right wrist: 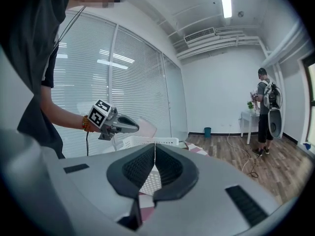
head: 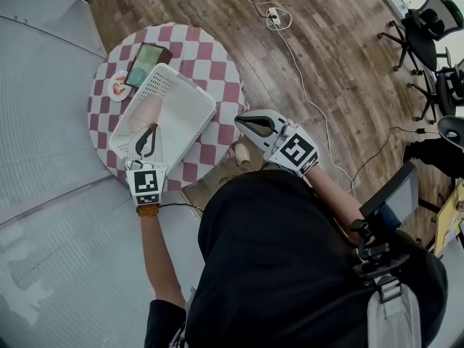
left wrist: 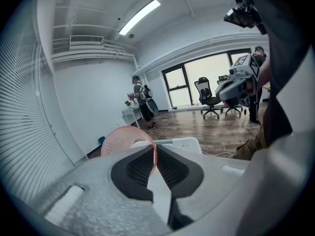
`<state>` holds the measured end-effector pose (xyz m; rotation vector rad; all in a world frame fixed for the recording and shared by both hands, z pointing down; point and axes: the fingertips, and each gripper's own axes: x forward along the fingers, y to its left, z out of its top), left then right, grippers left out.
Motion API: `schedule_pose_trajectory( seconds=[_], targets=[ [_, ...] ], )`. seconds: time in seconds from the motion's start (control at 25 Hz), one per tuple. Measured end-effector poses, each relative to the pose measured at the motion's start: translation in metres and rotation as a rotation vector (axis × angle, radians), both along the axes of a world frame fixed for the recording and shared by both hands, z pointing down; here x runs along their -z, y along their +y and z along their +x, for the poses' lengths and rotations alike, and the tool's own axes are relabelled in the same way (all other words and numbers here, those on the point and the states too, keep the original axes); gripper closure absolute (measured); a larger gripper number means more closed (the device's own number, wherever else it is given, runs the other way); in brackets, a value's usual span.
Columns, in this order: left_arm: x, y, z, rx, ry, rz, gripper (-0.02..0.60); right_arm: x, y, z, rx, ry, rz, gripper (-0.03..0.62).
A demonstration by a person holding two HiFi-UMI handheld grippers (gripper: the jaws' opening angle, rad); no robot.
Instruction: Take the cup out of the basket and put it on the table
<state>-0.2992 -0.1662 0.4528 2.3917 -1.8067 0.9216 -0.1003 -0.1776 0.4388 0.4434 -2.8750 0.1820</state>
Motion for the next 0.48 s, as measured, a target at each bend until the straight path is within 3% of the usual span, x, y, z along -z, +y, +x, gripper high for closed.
schedule_pose_trajectory(
  seconds=[0.48],
  targets=[
    [0.031,0.007,0.022,-0.017,0.107,0.115,0.558,0.001,0.003,-0.005,0.028,0.011,0.027,0.582]
  ],
)
